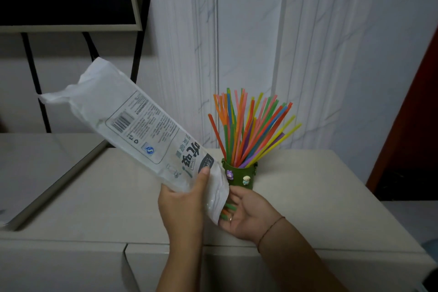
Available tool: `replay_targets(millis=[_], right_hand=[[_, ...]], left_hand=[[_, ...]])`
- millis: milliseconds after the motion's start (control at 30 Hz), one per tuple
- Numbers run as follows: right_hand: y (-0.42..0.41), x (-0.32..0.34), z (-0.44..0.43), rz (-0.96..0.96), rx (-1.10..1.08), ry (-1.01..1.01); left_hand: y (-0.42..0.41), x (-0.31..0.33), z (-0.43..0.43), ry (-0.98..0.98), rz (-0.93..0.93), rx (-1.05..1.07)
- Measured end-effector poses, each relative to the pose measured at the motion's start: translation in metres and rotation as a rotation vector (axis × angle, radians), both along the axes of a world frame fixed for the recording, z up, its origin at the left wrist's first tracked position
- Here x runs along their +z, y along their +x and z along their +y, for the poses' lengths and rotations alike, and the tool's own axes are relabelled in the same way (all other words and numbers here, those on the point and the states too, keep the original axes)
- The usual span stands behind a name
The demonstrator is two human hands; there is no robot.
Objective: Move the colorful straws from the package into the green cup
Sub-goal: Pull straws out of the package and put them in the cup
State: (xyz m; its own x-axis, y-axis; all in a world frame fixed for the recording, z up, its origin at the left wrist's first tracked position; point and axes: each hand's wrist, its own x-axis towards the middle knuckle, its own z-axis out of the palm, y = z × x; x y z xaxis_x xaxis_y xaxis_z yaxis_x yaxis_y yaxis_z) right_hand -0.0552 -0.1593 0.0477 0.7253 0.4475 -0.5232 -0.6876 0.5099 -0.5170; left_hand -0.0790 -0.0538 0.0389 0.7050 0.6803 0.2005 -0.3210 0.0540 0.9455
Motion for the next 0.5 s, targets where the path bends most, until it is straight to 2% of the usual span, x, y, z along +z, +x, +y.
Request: replay_targets(millis=[167,333,400,500], right_hand=[[0.001,-0.005,0.001,-0.012,0.038,-0.043],[-0.002,-0.002,0.0,-0.125,0.169,-0.293],[-0.002,-0.001,-0.001,-0.196,0.149,-0.331],[-0.001,0.001,-0.003,-0.361,0.008,-0.279]], left_hand=[[0.001,-0.003,0.006,-0.142,-0.018,0.036],[-0.001,-0.005,0.014,-0.404,-0.016,0.051],[-0.003,-0.004,0.017,-0.521,-0.032,0.032],[-0.004,-0.001,0.019,-0.643,-0.048,-0.015]])
